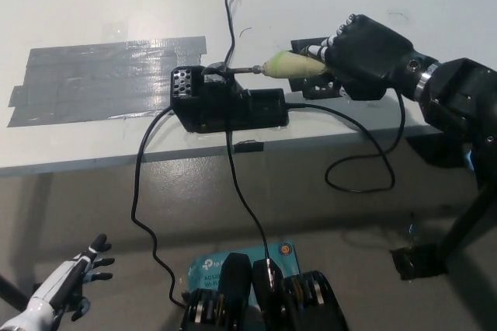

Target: The robot uses its right hand to grab and lift the soldering gun kept on the middle of the table and puts it in its base

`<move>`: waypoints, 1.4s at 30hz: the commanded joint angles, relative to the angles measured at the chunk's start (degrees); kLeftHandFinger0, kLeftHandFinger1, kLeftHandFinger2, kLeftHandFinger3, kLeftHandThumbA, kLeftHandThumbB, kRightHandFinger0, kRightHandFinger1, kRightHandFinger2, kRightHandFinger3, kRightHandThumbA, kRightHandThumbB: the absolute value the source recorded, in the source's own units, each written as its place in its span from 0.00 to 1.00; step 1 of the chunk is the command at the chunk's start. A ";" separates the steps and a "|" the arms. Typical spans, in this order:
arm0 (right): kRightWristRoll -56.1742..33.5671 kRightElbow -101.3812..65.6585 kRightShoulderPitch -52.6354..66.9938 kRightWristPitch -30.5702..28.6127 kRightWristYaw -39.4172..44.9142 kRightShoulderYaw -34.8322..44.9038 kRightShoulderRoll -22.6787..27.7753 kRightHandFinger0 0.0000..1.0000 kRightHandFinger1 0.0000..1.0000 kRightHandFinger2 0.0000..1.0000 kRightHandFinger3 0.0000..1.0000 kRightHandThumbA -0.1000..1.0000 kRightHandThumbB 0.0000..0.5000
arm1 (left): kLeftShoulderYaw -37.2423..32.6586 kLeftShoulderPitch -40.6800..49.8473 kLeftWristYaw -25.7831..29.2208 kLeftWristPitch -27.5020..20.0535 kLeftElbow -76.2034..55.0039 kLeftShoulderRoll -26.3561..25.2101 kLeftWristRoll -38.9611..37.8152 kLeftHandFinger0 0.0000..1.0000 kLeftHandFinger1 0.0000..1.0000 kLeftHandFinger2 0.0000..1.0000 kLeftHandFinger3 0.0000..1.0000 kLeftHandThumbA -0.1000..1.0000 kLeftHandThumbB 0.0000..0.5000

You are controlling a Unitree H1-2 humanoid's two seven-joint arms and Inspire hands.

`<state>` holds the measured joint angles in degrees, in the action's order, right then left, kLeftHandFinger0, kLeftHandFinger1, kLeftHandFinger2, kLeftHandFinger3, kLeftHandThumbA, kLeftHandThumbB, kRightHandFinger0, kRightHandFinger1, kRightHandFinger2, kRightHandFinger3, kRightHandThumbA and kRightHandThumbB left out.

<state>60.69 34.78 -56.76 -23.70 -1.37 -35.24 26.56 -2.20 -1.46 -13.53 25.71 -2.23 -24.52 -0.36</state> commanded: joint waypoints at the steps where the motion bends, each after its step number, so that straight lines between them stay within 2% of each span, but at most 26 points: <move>1: 2.45 1.15 -4.31 1.62 -1.77 -0.46 -0.37 0.00 0.00 0.36 0.30 0.01 0.32 | 0.57 -0.15 -0.10 0.09 -1.84 -0.02 0.08 0.81 0.84 0.87 0.93 1.00 0.08; 2: 2.49 1.70 -4.79 1.71 -1.34 -0.65 -0.74 0.00 0.01 0.38 0.35 0.01 0.19 | 0.53 -0.24 -0.16 -0.09 -1.65 -0.05 0.11 0.80 0.84 0.87 0.92 1.00 0.08; 3: 1.92 2.13 -5.28 1.73 -0.12 -0.59 -1.01 0.00 0.02 0.41 0.38 0.00 0.14 | 0.32 -0.52 -0.17 -0.29 -1.35 -0.04 0.33 0.80 0.84 0.86 0.92 1.00 0.08; 5: 1.12 2.40 -5.71 1.61 0.40 -0.36 -1.24 0.00 0.02 0.42 0.40 0.00 0.12 | -0.03 -0.65 -0.20 -0.65 -1.36 -0.14 0.80 0.80 0.84 0.87 0.92 1.00 0.10; 6: 1.39 3.61 -6.23 1.52 -0.25 -0.63 -1.48 0.00 0.01 0.42 0.44 0.02 0.11 | -0.05 -0.84 -0.18 -0.58 -1.33 -0.07 0.78 0.80 0.85 0.87 0.91 1.00 0.12; 8: 2.27 4.61 -7.01 1.05 -4.02 -0.89 -1.87 0.00 0.00 0.37 0.40 0.07 0.17 | 0.20 -1.20 -0.09 -0.36 -1.22 0.23 0.43 0.77 0.82 0.84 0.90 1.00 0.12; 9: 2.45 6.48 -7.68 0.62 -5.76 -1.24 -2.23 0.00 0.00 0.34 0.36 0.12 0.02 | -0.03 -1.40 -0.22 -0.93 -0.88 0.08 0.65 0.76 0.82 0.85 0.90 1.00 0.12; 12: 3.48 9.10 -9.43 -1.09 -9.81 -2.67 -2.76 0.00 0.00 0.36 0.37 0.11 0.10 | -0.49 -1.36 -0.14 -0.47 -1.58 -0.11 1.33 0.80 0.86 0.88 0.93 1.00 0.08; 13: 3.21 9.04 -10.18 -1.26 -8.55 -3.04 -3.01 0.00 0.01 0.40 0.40 0.10 0.16 | -0.59 -1.26 -0.22 -0.26 -1.98 -0.22 1.43 0.79 0.86 0.90 0.95 1.00 0.00; 14: 3.36 9.42 -10.48 -1.55 -9.21 -3.33 -3.10 0.00 0.02 0.42 0.39 0.05 0.26 | -0.60 -1.28 -0.23 -0.15 -2.07 -0.20 1.43 0.79 0.87 0.91 0.94 1.00 0.00; 15: 3.64 10.06 -11.05 -2.02 -9.91 -3.78 -3.24 0.00 0.03 0.44 0.38 0.03 0.29 | -0.64 -1.41 -0.21 0.05 -2.13 -0.19 1.52 0.79 0.88 0.92 0.95 1.00 0.00; 18: 3.67 9.86 -11.72 -1.86 -9.77 -4.55 -3.39 0.00 0.01 0.44 0.40 0.04 0.32 | -0.67 -1.51 -0.35 0.11 -2.30 -0.19 1.61 0.78 0.87 0.91 0.98 1.00 0.01; 19: 4.76 9.55 -11.98 -2.27 -10.96 -5.47 -3.21 0.00 0.03 0.46 0.40 0.08 0.32 | -0.53 -1.55 -0.42 0.49 -2.38 -0.09 1.43 0.79 0.87 0.91 0.98 1.00 0.00; 20: 4.92 9.72 -12.07 -2.76 -11.16 -5.83 -2.99 0.00 0.04 0.47 0.43 0.08 0.29 | -0.56 -1.68 -0.32 0.57 -2.56 0.04 1.54 0.79 0.87 0.90 0.98 1.00 0.00; 22: 5.68 10.35 -12.13 -3.23 -14.13 -7.39 -2.81 0.00 0.00 0.40 0.45 0.08 0.40 | -0.44 -1.75 -0.26 0.65 -2.36 0.15 1.42 0.81 0.87 0.89 0.96 1.00 0.00; 24: 4.30 9.60 -11.06 -3.23 -14.32 -7.41 -2.48 0.00 0.00 0.39 0.45 0.08 0.37 | -0.42 -1.70 -0.37 0.52 -2.32 0.35 1.18 0.80 0.86 0.88 0.95 1.00 0.02; 25: 4.88 9.55 -10.97 -3.23 -15.14 -8.35 -2.35 0.00 0.00 0.39 0.37 0.08 0.31 | -0.40 -1.69 -0.38 0.16 -2.11 0.36 1.15 0.80 0.86 0.88 0.95 1.00 0.03; 26: 5.10 9.47 -10.95 -3.23 -15.52 -8.81 -2.25 0.00 0.00 0.39 0.33 0.08 0.28 | -0.39 -1.70 -0.39 0.01 -2.04 0.38 1.13 0.79 0.86 0.88 0.94 1.00 0.03; 28: 5.55 9.40 -11.00 -3.23 -18.65 -10.56 -1.98 0.00 0.00 0.38 0.31 0.06 0.32 | -0.67 -1.67 -0.34 0.19 -2.34 0.26 1.54 0.79 0.88 0.91 0.96 1.00 0.04; 30: 5.18 9.46 -11.41 -3.23 -18.72 -11.08 -2.09 0.00 0.00 0.38 0.31 0.08 0.30 | -0.68 -1.70 -0.29 0.60 -2.60 0.33 1.57 0.79 0.87 0.90 0.96 1.00 0.01; 31: 5.19 10.01 -11.67 -3.23 -19.56 -11.52 -2.26 0.00 0.00 0.37 0.29 0.08 0.29 | -0.64 -1.69 -0.28 0.46 -2.58 0.36 1.55 0.78 0.86 0.89 0.96 1.00 0.00; 33: 4.01 10.97 -11.84 -3.23 -19.66 -11.74 -2.86 0.00 0.00 0.36 0.31 0.08 0.28 | -0.55 -1.87 -0.18 0.58 -2.27 0.58 1.46 0.79 0.85 0.88 0.95 1.00 0.06; 36: 4.17 11.01 -11.72 -3.23 -17.75 -11.75 -3.42 0.00 0.01 0.38 0.31 0.08 0.27 | -0.84 -2.02 -0.17 0.44 -2.07 0.86 1.65 0.80 0.86 0.88 0.94 1.00 0.07; 38: 4.20 11.42 -11.79 -3.23 -16.47 -11.78 -3.84 0.00 0.02 0.42 0.41 0.08 0.26 | -0.95 -2.18 -0.26 0.34 -1.71 1.09 1.64 0.80 0.86 0.88 0.96 1.00 0.08; 40: 4.94 12.53 -12.16 -3.23 -18.18 -12.33 -4.34 0.00 0.00 0.41 0.39 0.06 0.32 | -1.11 -2.16 -0.21 0.85 -2.02 1.17 1.96 0.79 0.86 0.88 0.97 1.00 0.09; 42: 4.37 14.13 -12.87 -3.23 -18.70 -12.77 -5.11 0.00 0.00 0.39 0.35 0.03 0.32 | -1.17 -2.25 -0.32 0.71 -2.09 1.37 1.89 0.80 0.87 0.89 0.97 1.00 0.06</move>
<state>64.69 48.31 -64.85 -25.73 -18.01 -46.77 24.20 -3.11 -2.92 -13.54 25.90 -2.73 -22.83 0.83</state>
